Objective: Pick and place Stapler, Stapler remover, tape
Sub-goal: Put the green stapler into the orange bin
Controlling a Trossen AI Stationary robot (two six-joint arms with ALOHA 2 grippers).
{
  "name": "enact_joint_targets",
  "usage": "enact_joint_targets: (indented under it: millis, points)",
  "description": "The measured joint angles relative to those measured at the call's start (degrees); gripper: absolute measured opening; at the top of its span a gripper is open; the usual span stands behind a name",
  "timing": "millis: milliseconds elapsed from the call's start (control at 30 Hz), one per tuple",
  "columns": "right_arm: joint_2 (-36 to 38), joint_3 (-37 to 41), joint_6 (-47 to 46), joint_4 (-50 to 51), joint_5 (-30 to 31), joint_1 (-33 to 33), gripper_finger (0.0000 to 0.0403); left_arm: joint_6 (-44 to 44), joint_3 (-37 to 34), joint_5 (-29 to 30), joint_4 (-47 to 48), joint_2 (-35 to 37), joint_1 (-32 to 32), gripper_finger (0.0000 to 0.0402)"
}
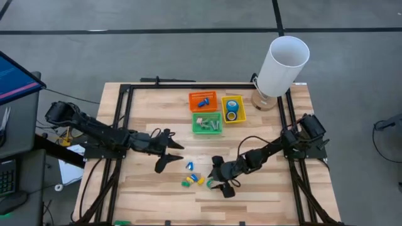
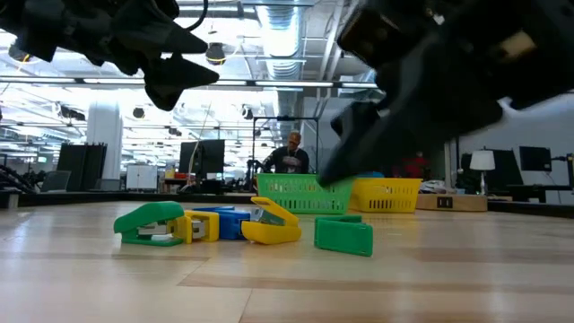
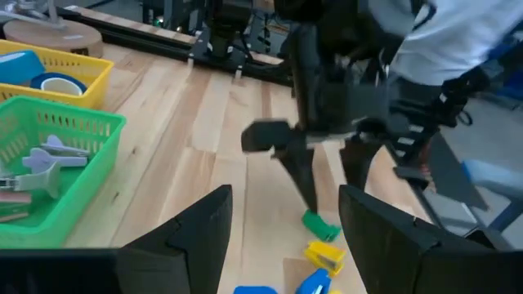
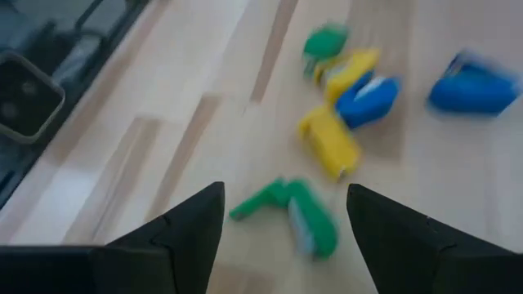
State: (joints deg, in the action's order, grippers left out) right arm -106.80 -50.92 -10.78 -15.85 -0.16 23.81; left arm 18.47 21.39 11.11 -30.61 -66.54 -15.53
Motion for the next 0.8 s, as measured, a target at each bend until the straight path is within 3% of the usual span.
enact_joint_targets:
  millis: [267,567,800]
  points:
    - [-3.54,-5.11,-1.32,4.62,-1.62,-0.51,0.025,1.12,0.02,1.31,-1.43,-0.38,-1.03,0.0214]
    - [-4.2,-5.11,-1.78,6.33,-4.82,-2.53,0.025,1.1,0.02,1.34,-2.17,-0.38,-1.03,0.0214]
    - [-3.85,-5.38,-0.63,13.98,-7.67,-4.13,0.0249,1.1,0.03,1.32,-2.38,-0.38,-1.03,0.0214]
